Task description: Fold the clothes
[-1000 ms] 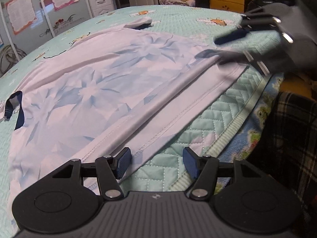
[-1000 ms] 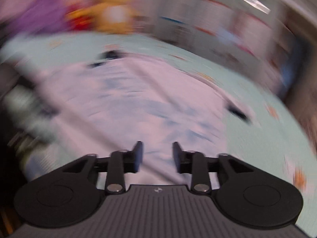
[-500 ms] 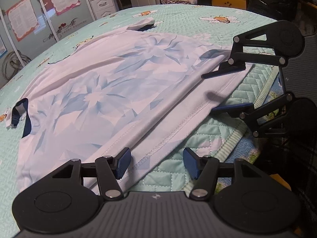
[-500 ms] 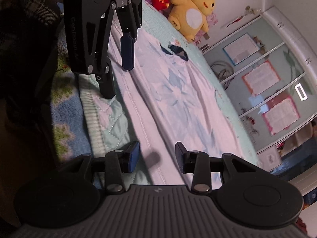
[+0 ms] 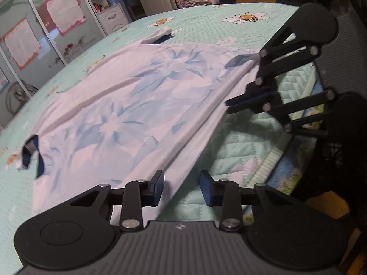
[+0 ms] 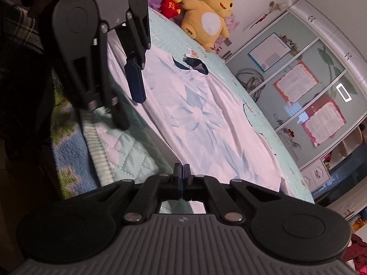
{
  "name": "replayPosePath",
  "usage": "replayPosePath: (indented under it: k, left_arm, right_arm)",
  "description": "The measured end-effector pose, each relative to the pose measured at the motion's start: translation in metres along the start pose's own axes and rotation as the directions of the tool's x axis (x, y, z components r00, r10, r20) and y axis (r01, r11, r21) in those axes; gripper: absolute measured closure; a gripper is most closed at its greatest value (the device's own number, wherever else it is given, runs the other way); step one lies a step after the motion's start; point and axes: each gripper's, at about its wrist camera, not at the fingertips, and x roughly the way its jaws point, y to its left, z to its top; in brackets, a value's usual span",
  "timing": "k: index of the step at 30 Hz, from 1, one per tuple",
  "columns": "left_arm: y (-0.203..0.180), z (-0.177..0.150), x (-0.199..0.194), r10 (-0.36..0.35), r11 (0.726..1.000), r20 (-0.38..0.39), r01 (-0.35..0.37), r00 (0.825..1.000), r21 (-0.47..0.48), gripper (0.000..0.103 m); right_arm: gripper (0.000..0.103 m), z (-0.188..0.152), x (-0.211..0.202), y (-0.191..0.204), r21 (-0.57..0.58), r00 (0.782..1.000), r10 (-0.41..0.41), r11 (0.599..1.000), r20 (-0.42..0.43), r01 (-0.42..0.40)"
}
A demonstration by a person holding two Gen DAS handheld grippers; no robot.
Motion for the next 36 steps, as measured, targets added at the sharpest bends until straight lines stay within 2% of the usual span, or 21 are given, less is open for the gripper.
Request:
replayPosePath:
  k: [1,3,6,9,15,16,17,18,20,25,26,28,29,32,36]
  left_arm:
    - [0.0,0.0,0.0,0.001,1.0,-0.003,-0.001,1.0,0.009,0.072]
    - [-0.003,-0.002,-0.001,-0.033,0.999,-0.014,0.033,0.999,0.032,0.103]
    - [-0.01,-0.008,-0.01,-0.083,0.993,-0.025,0.085,0.996,0.086,0.103]
    - [-0.008,-0.013,-0.014,-0.09,0.993,-0.024,0.092,0.996,0.078,0.103]
    - [-0.008,-0.012,-0.009,-0.074,0.995,-0.023,0.075,0.997,0.072,0.103]
    - [-0.009,-0.012,-0.009,-0.071,0.995,-0.022,0.073,0.997,0.071,0.103]
    - [-0.009,-0.011,-0.008,-0.068,0.995,-0.022,0.07,0.997,0.071,0.103]
    - [-0.009,-0.011,-0.007,-0.066,0.995,-0.021,0.067,0.998,0.07,0.103]
    - [-0.009,-0.01,-0.007,-0.062,0.995,-0.022,0.064,0.998,0.071,0.103]
    - [-0.011,-0.009,-0.008,-0.057,0.995,-0.022,0.059,0.998,0.075,0.103]
    - [-0.011,-0.009,-0.008,-0.056,0.995,-0.022,0.058,0.998,0.076,0.103]
    - [-0.012,-0.009,-0.009,-0.056,0.995,-0.022,0.057,0.998,0.079,0.103]
    - [-0.013,-0.009,-0.009,-0.056,0.995,-0.021,0.058,0.998,0.081,0.103]
    - [-0.014,-0.011,-0.011,-0.058,0.995,-0.02,0.06,0.998,0.081,0.103]
    - [-0.016,-0.016,-0.012,-0.055,0.997,-0.006,0.055,0.998,0.05,0.103]
  right_arm:
    - [0.103,0.0,-0.001,-0.001,0.005,1.0,0.005,1.0,0.001,-0.005]
    - [0.103,0.0,-0.005,-0.002,0.021,1.0,0.024,1.0,0.0,-0.024]
    - [0.103,0.0,-0.011,-0.002,0.036,0.996,0.092,0.995,-0.015,-0.091]
    - [0.103,-0.003,-0.022,0.006,0.022,0.985,0.166,0.986,-0.033,-0.166]
    - [0.102,-0.011,-0.027,0.012,-0.029,0.995,0.101,0.994,-0.021,-0.102]
    - [0.097,-0.013,-0.027,0.013,-0.037,0.996,0.09,0.995,-0.018,-0.09]
    - [0.082,-0.014,-0.028,0.014,-0.046,0.997,0.078,0.996,-0.016,-0.079]
    - [0.059,-0.015,-0.029,0.015,-0.054,0.998,0.066,0.996,-0.013,-0.067]
    - [0.051,-0.018,-0.03,0.017,-0.071,0.999,0.043,0.997,-0.007,-0.044]
    - [0.057,-0.019,-0.023,0.017,-0.064,0.999,0.045,0.997,-0.02,-0.046]
    - [0.065,-0.018,-0.021,0.016,-0.055,0.999,0.045,0.997,-0.021,-0.046]
    - [0.093,-0.015,-0.015,0.012,-0.029,0.998,0.046,0.998,-0.029,-0.047]
    - [0.103,-0.012,-0.012,0.009,-0.018,0.998,0.041,0.999,-0.037,-0.042]
    - [0.103,-0.011,-0.011,0.002,0.035,0.998,0.058,0.998,-0.039,-0.056]
    - [0.103,-0.018,-0.023,0.012,0.015,0.994,0.096,0.995,-0.058,-0.096]
